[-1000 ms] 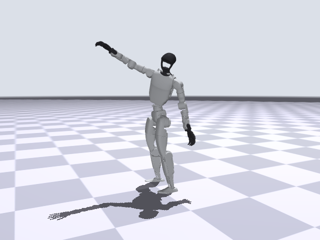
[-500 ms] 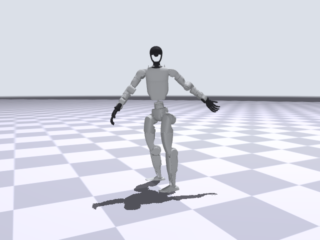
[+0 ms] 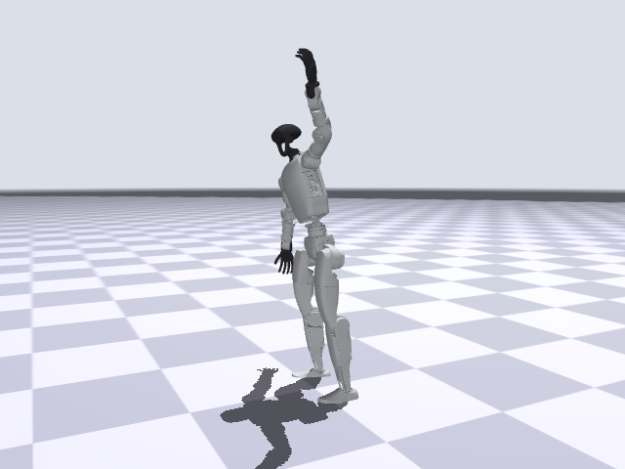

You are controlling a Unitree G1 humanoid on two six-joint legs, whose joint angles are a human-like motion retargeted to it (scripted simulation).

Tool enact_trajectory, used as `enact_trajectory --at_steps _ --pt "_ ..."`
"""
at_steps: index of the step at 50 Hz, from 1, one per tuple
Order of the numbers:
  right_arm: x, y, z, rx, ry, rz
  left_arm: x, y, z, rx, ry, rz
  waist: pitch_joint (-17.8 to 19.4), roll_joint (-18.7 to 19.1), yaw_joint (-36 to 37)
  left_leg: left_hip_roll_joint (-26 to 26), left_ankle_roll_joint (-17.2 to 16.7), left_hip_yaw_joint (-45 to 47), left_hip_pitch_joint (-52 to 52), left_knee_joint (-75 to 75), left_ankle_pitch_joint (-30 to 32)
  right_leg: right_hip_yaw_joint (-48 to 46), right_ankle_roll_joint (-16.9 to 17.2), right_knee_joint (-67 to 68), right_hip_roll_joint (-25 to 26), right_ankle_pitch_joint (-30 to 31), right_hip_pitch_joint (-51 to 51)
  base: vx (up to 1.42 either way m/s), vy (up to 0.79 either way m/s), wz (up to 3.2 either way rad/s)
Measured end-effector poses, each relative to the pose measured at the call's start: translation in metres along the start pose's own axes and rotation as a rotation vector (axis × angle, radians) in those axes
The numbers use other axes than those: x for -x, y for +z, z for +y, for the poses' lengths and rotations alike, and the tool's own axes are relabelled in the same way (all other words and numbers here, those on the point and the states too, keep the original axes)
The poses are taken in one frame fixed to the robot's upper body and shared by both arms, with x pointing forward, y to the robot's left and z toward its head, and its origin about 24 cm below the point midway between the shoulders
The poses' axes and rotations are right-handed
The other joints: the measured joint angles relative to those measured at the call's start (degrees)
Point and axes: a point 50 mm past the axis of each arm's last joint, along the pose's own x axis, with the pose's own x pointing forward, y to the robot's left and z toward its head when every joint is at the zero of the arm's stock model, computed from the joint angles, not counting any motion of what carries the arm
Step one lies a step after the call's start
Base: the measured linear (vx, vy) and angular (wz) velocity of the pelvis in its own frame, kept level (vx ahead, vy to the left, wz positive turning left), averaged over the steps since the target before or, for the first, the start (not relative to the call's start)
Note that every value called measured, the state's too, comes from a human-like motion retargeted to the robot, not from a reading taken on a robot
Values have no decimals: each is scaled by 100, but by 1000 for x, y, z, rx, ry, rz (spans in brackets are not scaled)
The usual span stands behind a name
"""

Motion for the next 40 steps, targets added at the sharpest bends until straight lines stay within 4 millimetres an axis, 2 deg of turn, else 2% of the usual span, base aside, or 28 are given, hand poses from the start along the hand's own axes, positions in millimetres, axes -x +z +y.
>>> enact_trajectory --at_steps 2,5,10,13,15,16,17,18,19,20,22,25,30,35,40 --pt "1 16 8 -25 13 -32 -2 8 -20 -158 -87 -6 112 81 -461 46 33 203 59 63 -83 222 0 20 26 10 -53 5 0 -100" --pt "4 36 30 -61 59 -61 0 4 -44 -417 -200 9 270 146 -1133 116 128 506 153 139 -201 557 8 65 74 22 -147 5 -1 -101" --pt "19 50 98 -102 256 -74 13 -32 -67 -851 -376 69 462 29 -2246 212 332 984 329 171 -359 1088 105 153 172 65 -325 4 -1 -96" --pt "34 48 141 -74 425 -73 27 -66 -61 -1088 -477 148 542 -127 -2937 258 418 1248 453 145 -429 1375 201 188 240 107 -408 3 -1 -87" --pt "43 46 160 -36 518 -77 43 -101 -45 -1207 -543 244 549 -190 -3372 282 453 1416 547 120 -465 1550 284 197 285 145 -442 2 0 -82" --pt "35 46 141 -46 487 -76 71 -155 -39 -1200 -589 366 379 -17 -3280 297 464 1497 601 101 -481 1627 331 186 314 170 -442 2 1 -83" --pt "27 36 123 -78 461 -47 103 -208 -71 -1164 -709 442 172 17 -3047 310 473 1590 641 86 -497 1718 378 171 342 201 -461 1 2 -91" --pt "20 3 108 -159 439 37 129 -243 -138 -1137 -864 449 -107 -225 -2533 316 477 1708 652 77 -512 1834 425 151 367 246 -516 0 1 -95" --pt "20 -14 105 -200 443 80 144 -254 -171 -1164 -958 435 -206 -426 -2375 319 479 1806 671 72 -525 1930 473 136 387 285 -552 -1 1 -92" --pt "22 -23 111 -220 463 105 158 -265 -177 -1193 -1014 464 -216 -607 -2394 321 480 1894 693 69 -538 2016 521 123 403 320 -579 -2 1 -79" --pt "24 -29 115 -263 473 127 185 -287 -166 -1250 -1085 557 -207 -853 -2530 325 475 2042 737 69 -560 2154 618 88 434 391 -608 -2 1 -69" --pt "22 -27 109 -368 437 144 229 -316 -137 -1312 -1150 716 -204 -1139 -2704 399 422 2233 783 77 -578 2314 694 18 553 503 -635 -3 -5 -59" --pt "11 -10 78 -592 273 142 302 -343 -85 -1323 -1172 952 -237 -1595 -2767 609 284 2441 806 109 -585 2445 694 -104 830 673 -653 -3 -9 -38" --pt "3 20 27 -708 50 89 379 -348 -32 -1301 -1171 1150 -305 -2100 -2571 696 235 2480 791 122 -600 2442 694 -175 938 766 -650 -1 -1 -4" --pt "5 65 -31 -804 -136 -41 448 -327 43 -1333 -1085 1428 -397 -2642 -2190 638 309 2400 769 111 -633 2372 694 -160 856 753 -647 1 7 10"
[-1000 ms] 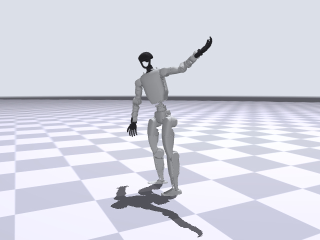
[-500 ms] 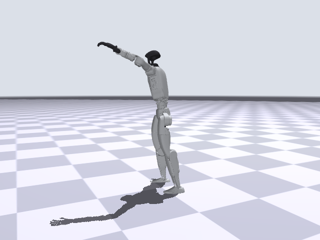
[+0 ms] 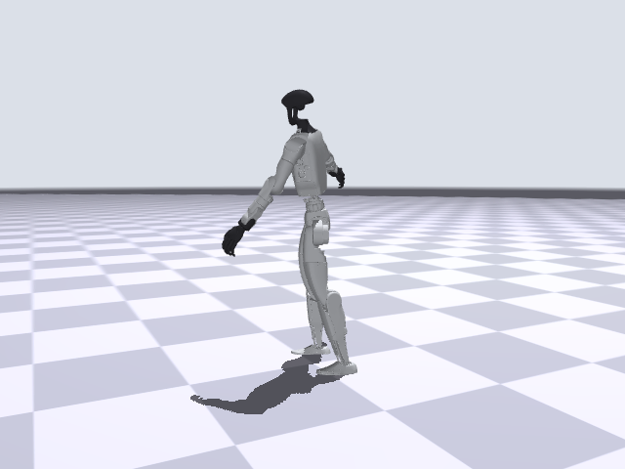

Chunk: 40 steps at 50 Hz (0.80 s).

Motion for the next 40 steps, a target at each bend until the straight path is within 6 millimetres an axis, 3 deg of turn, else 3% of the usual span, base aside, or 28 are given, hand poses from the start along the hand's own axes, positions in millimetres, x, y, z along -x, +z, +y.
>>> enact_trajectory --at_steps 4,8,13,18,22,25,29,33,35,37,40 --pt "10 70 7 -161 1 -180 18 -78 -38 176 -38 257 -54 -428 411 -109 105 -108 -20 -15 -29 -79 0 57 -146 -55 -3 2 13 21" --pt "39 146 21 -329 85 -387 50 -152 -57 359 -5 513 -80 -820 888 -208 181 -242 -51 -24 -52 -190 0 126 -285 -119 -2 3 11 29" --pt "101 236 35 -428 211 -686 92 -223 -49 442 90 729 -77 -1223 1569 -269 211 -462 -125 -22 -60 -406 -28 195 -397 -201 17 3 7 39" --pt "179 301 43 -385 297 -1004 114 -259 -20 455 213 814 6 -1519 2352 -292 212 -753 -253 6 -50 -708 -96 236 -471 -286 56 3 3 53" --pt "231 328 50 -265 354 -1200 109 -257 4 489 296 789 176 -1714 3057 -322 208 -1028 -386 65 -43 -993 -162 255 -542 -359 112 2 3 64" --pt "255 337 56 -158 389 -1287 93 -239 16 514 319 718 376 -1815 3636 -346 194 -1245 -485 132 -43 -1219 -213 256 -592 -413 183 2 3 68" --pt "268 339 65 -30 403 -1335 62 -196 17 535 281 565 746 -1856 4479 -385 162 -1533 -564 235 -51 -1521 -272 229 -648 -473 351 1 2 67" --pt "265 329 85 115 399 -1337 37 -146 9 549 201 400 1108 -1869 5278 -446 125 -1811 -589 295 -40 -1814 -321 183 -706 -518 557 0 2 65" --pt "268 312 125 221 431 -1330 33 -135 5 562 167 358 1185 -1869 5452 -477 100 -1944 -510 305 -38 -1958 -341 140 -726 -538 747 0 1 65" --pt "299 293 180 364 517 -1349 39 -144 -11 600 127 373 873 -1854 5178 -528 80 -2103 -600 270 15 -2124 -362 118 -764 -549 753 0 1 74" --pt "319 272 217 579 559 -1373 41 -138 -30 614 52 345 720 -1831 5185 -607 44 -2324 -756 200 105 -2353 -395 114 -824 -573 709 0 1 72"
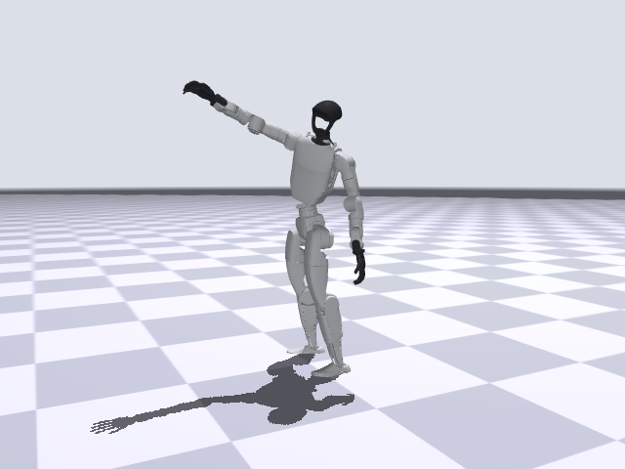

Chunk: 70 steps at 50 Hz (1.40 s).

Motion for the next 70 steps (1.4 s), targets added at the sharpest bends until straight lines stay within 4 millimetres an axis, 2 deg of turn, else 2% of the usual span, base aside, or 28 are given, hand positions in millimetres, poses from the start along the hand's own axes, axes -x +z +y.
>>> enact_trajectory --at_steps 7,11,15,19,23,27,31,37,42,45,49,53,56,60,65,70 --pt "7 6 76 287 292 4 7 -23 -33 29 -117 55 -5 240 270 -93 -118 -404 -107 -144 149 -421 -85 -3 -50 -73 89 -1 0 56" --pt "20 -1 118 328 397 21 11 -42 -41 75 -126 127 -9 429 383 -112 -158 -547 -103 -199 201 -562 -132 4 -51 -114 155 -2 -2 34" --pt "39 -17 158 331 461 48 16 -61 -44 125 -108 200 -35 615 471 -118 -159 -637 -99 -214 229 -643 -169 11 -44 -147 202 -2 -2 16" --pt "67 -47 196 369 522 86 19 -74 -43 204 -72 262 -85 786 527 -118 -135 -693 -107 -201 245 -684 -199 12 -33 -171 231 0 0 0" --pt "106 -87 228 414 614 162 20 -82 -39 344 -22 315 -166 944 521 -117 -111 -734 -125 -195 269 -712 -233 8 -22 -188 239 0 0 0" --pt "154 -133 253 425 726 286 20 -85 -30 536 44 351 -286 1095 435 -114 -100 -762 -145 -220 308 -731 -269 -1 -12 -199 226 0 0 0" --pt "213 -179 266 423 838 431 17 -85 -14 747 120 370 -434 1253 291 -113 -97 -770 -168 -270 355 -736 -295 -15 -5 -207 190 0 0 0" --pt "308 -240 263 410 1006 658 13 -76 27 1016 265 366 -667 1543 22 -121 -73 -748 -223 -334 420 -717 -305 -39 -12 -212 103 0 0 0" --pt "386 -280 237 358 1086 861 10 -54 77 1150 412 293 -849 1871 -237 -137 -41 -713 -279 -358 463 -689 -295 -57 -30 -210 25 0 0 0" --pt "432 -299 212 346 1097 1001 11 -30 110 1221 490 200 -951 2113 -409 -144 -35 -687 -302 -366 482 -670 -284 -62 -40 -211 -13 0 0 0" --pt "490 -319 169 375 1070 1237 17 13 157 1322 540 19 -1071 2482 -680 -141 -53 -640 -310 -369 496 -631 -279 -61 -46 -217 -45 0 0 0" --pt "529 -330 129 378 974 1496 33 64 203 1375 537 -193 -1141 2881 -1014 -130 -94 -574 -296 -352 494 -568 -277 -49 -47 -224 -63 0 0 0" --pt "539 -334 111 335 871 1626 54 101 237 1361 535 -348 -1138 3199 -1303 -115 -135 -506 -279 -322 484 -499 -274 -37 -45 -223 -72 -2 -1 -14" --pt "528 -340 104 264 774 1655 94 147 281 1314 557 -545 -1068 3645 -1731 -83 -202 -393 -250 -271 466 -383 -272 -24 -32 -208 -88 -3 -2 -25" --pt "489 -346 111 252 752 1520 158 193 328 1270 599 -799 -891 4211 -2367 -28 -294 -230 -205 -222 443 -219 -257 -17 1 -167 -117 -4 -1 -29" --pt "441 -348 120 299 723 1362 218 229 352 1221 614 -1055 -612 4756 -3083 23 -352 -64 -152 -205 428 -55 -214 -18 35 -115 -154 -3 -1 -30"
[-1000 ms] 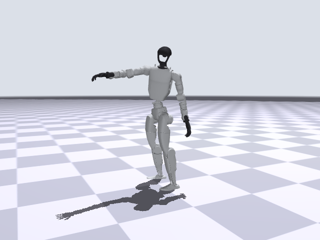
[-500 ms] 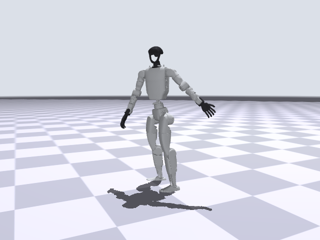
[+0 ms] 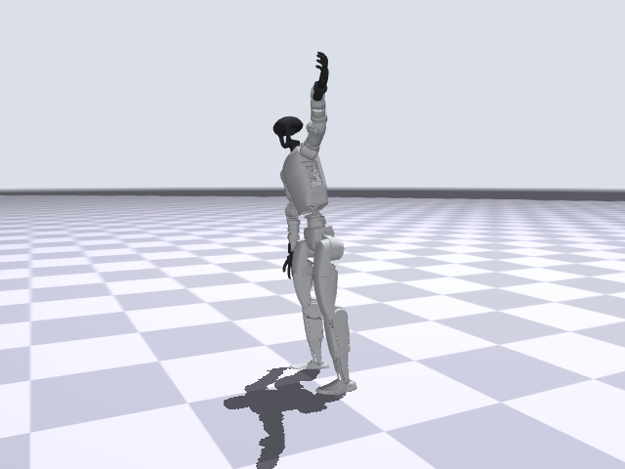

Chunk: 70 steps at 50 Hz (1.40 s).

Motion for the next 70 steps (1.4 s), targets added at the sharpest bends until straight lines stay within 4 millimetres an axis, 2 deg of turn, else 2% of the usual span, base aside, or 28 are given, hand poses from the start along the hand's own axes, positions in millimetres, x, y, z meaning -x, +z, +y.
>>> enact_trajectory --at_steps 3,6,7,8,9,10,12,15,18,22,27,31,36,40,42,45,48,50,53,56,59,62,66,70 --pt "-1 20 -13 11 -38 -54 5 21 -28 0 -97 -99 174 284 -406 21 -3 100 37 5 -9 101 34 -1 14 28 -22 -2 -1 -31" --pt "-1 33 -25 13 -55 -83 16 29 -66 -49 -214 -179 302 514 -750 40 14 205 79 15 -25 210 65 1 25 50 -42 -1 -1 -33" --pt "-2 32 -28 5 -54 -78 23 27 -87 -72 -263 -197 303 553 -791 48 23 244 99 20 -34 251 73 0 30 57 -45 0 0 -38" --pt "-2 23 -29 -19 -46 -53 35 27 -123 -98 -335 -218 238 534 -717 55 33 288 124 25 -45 297 80 -2 35 64 -44 0 0 -42" --pt "-2 12 -22 -43 -21 -25 52 35 -160 -125 -418 -251 165 420 -645 59 45 339 134 30 -55 351 86 -3 36 71 -64 1 -1 -46" --pt "-1 1 -12 -69 11 5 72 53 -196 -157 -501 -311 89 258 -574 61 57 392 135 34 -65 409 90 -2 36 80 -95 1 -1 -47" --pt "1 -5 8 -95 67 25 102 76 -235 -231 -616 -413 126 16 -716 65 85 494 152 45 -89 520 99 12 33 88 -143 1 -1 -47" --pt "2 -6 15 -129 96 34 134 78 -267 -355 -741 -518 207 -100 -1061 81 133 642 200 60 -131 686 117 36 42 98 -197 2 0 -48" --pt "2 -3 21 -184 117 39 162 68 -291 -508 -836 -618 322 -213 -1427 103 185 809 270 68 -180 873 144 62 62 112 -246 2 0 -54" --pt "2 1 24 -285 131 47 188 33 -308 -781 -927 -743 456 -355 -1901 137 252 1054 382 64 -247 1142 202 84 104 145 -308 2 0 -59" --pt "2 5 22 -462 143 57 204 -31 -311 -1144 -1020 -843 562 -578 -2409 179 318 1385 526 44 -328 1493 316 77 176 217 -387 1 0 -63" --pt "1 11 15 -632 139 58 211 -89 -300 -1286 -1104 -778 597 -821 -2690 203 353 1651 634 26 -386 1764 441 46 236 299 -444 0 1 -63" --pt "-1 22 -5 -813 95 42 224 -171 -268 -1272 -1194 -510 581 -1152 -2848 238 368 1939 746 8 -443 2043 597 -7 321 415 -494 -1 0 -54" --pt "-2 31 -27 -915 43 21 244 -243 -222 -1280 -1248 -237 536 -1406 -2842 350 321 2101 794 5 -459 2183 609 -50 479 502 -523 -2 -5 -38" --pt "-2 36 -39 -960 17 12 257 -279 -190 -1323 -1277 -88 503 -1550 -2802 390 310 2144 804 6 -463 2218 609 -66 533 536 -531 -2 -3 -22" --pt "-1 40 -58 -1031 -18 2 279 -326 -132 -1403 -1312 166 444 -1795 -2703 413 321 2166 801 6 -468 2238 609 -82 566 571 -542 0 0 0" --pt "1 42 -79 -1112 -58 -4 300 -359 -67 -1456 -1301 449 379 -2077 -2541 389 366 2139 780 1 -475 2219 609 -86 536 585 -552 -1 4 5" --pt "3 43 -95 -1169 -92 -8 313 -373 -21 -1466 -1255 633 338 -2279 -2400 356 406 2102 758 -6 -480 2193 609 -84 494 585 -560 -1 8 14" --pt "8 43 -120 -1255 -155 -16 326 -381 47 -1455 -1128 865 291 -2608 -2131 294 464 2028 718 -18 -487 2133 609 -72 413 573 -573 0 9 20" --pt "16 45 -148 -1340 -225 -35 329 -376 114 -1466 -972 1028 261 -2960 -1791 264 494 1944 670 -24 -490 2058 587 -53 365 553 -587 0 6 24" --pt "27 50 -181 -1428 -299 -76 321 -359 175 -1522 -804 1127 247 -3330 -1387 267 493 1858 621 -23 -489 1970 550 -30 354 529 -598 0 2 25" --pt "45 58 -219 -1515 -384 -147 302 -332 227 -1595 -608 1178 250 -3701 -937 270 485 1769 576 -18 -488 1876 541 -1 340 503 -603 1 2 27" --pt "81 75 -275 -1581 -530 -290 270 -294 272 -1639 -294 1167 290 -4150 -286 273 470 1646 524 -15 -482 1740 555 41 320 470 -601 1 2 29" --pt "130 97 -328 -1510 -707 -467 241 -267 288 -1603 -37 1086 392 -4517 412 280 460 1515 474 -14 -471 1598 573 86 304 441 -594 1 1 31"
